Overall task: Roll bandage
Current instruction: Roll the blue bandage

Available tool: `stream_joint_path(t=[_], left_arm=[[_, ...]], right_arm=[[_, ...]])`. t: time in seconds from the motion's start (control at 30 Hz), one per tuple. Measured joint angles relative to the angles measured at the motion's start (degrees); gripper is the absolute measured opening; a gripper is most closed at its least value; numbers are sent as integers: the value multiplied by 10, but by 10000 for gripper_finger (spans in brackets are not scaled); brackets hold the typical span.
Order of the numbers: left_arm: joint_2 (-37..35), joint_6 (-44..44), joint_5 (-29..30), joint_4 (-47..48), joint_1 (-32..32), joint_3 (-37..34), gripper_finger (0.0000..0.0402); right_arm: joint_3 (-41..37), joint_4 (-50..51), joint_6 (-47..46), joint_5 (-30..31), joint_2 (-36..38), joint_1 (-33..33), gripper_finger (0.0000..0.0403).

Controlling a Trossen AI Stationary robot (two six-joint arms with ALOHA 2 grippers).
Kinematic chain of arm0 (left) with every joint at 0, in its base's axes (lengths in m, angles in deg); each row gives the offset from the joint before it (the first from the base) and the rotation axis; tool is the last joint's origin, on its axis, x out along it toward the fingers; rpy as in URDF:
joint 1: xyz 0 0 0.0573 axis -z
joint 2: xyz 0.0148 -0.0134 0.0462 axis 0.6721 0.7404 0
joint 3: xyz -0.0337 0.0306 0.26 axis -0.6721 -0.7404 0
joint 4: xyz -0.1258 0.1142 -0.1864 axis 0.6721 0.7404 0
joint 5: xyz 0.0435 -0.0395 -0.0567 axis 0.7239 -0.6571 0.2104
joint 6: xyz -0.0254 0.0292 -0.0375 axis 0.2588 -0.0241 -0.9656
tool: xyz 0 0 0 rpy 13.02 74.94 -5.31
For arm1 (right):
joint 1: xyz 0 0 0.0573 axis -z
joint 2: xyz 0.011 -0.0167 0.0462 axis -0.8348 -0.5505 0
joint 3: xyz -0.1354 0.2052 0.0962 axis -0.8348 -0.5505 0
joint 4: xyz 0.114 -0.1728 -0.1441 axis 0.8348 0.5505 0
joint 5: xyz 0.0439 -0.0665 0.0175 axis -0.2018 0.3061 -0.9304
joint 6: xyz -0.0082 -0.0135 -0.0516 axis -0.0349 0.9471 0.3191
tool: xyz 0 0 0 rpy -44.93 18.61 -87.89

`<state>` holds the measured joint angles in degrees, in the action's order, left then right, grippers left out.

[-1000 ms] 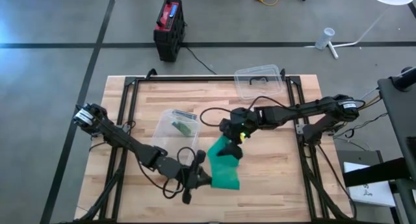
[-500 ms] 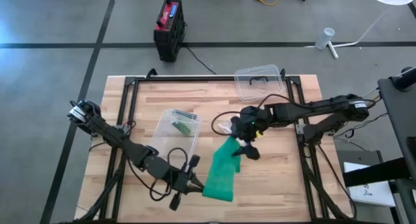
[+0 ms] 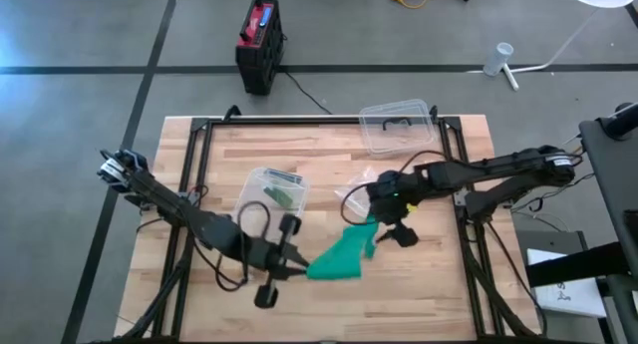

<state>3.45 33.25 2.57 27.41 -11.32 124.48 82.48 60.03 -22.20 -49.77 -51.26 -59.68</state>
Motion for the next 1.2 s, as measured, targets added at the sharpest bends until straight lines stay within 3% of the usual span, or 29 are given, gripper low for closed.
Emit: stream_joint_path(t=[0.27,0.47,0.57,0.77,1.1,1.2], left_arm=[[-70,-4,12,11,-31,0,0],[-96,-24,122,62,-42,0,0],[-96,-25,138,69,-44,-4,0],[-97,-27,138,66,-44,-4,0],[-97,-24,200,89,-44,-5,0],[-96,-24,197,89,-45,-5,0]], right_arm=[[-25,-32,16,166,124,-5,279],[-26,-171,9,179,181,-48,279],[-34,-252,17,189,192,-73,275],[-55,-367,13,234,173,-96,270],[-55,-562,9,236,62,-136,270],[-39,-564,14,290,31,-134,256]])
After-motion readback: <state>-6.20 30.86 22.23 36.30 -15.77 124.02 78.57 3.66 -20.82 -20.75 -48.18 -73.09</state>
